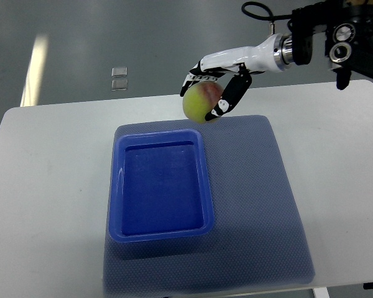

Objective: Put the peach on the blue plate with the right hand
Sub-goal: 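Carry the peach over the blue tray and lower it inside, then open the right hand, release the peach, and withdraw the arm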

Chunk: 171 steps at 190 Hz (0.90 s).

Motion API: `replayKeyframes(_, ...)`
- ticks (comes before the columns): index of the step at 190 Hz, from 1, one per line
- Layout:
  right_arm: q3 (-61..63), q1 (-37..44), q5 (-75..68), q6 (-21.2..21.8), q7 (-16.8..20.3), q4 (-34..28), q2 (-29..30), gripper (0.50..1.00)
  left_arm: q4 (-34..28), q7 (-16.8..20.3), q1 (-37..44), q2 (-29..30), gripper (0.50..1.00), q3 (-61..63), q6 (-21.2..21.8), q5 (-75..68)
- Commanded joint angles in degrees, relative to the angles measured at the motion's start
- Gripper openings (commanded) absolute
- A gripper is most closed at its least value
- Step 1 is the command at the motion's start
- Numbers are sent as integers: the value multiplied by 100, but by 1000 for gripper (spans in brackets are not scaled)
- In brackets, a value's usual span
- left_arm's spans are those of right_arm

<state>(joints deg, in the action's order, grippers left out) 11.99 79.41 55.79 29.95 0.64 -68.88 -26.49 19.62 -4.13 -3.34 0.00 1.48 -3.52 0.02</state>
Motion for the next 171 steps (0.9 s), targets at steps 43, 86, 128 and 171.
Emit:
replayKeyframes(43, -276, -603, 152, -411, -12, 1377, 2060, 535, 15, 0, 0, 0, 1000, -8, 0, -2)
replayKeyframes(86, -434, -1095, 644, -499, -12, 1957, 2649, 556, -2, 0, 0, 0, 1000, -8, 0, 7)
replayKeyframes(128, -478, -1499, 872, -683, -12, 2124, 2649, 654, 6, 0, 0, 0, 1000, -8, 0, 7)
replayKeyframes(171, -443, -1446, 872, -622, 6, 2115, 2649, 930, 6, 0, 0, 0, 1000, -8, 0, 7)
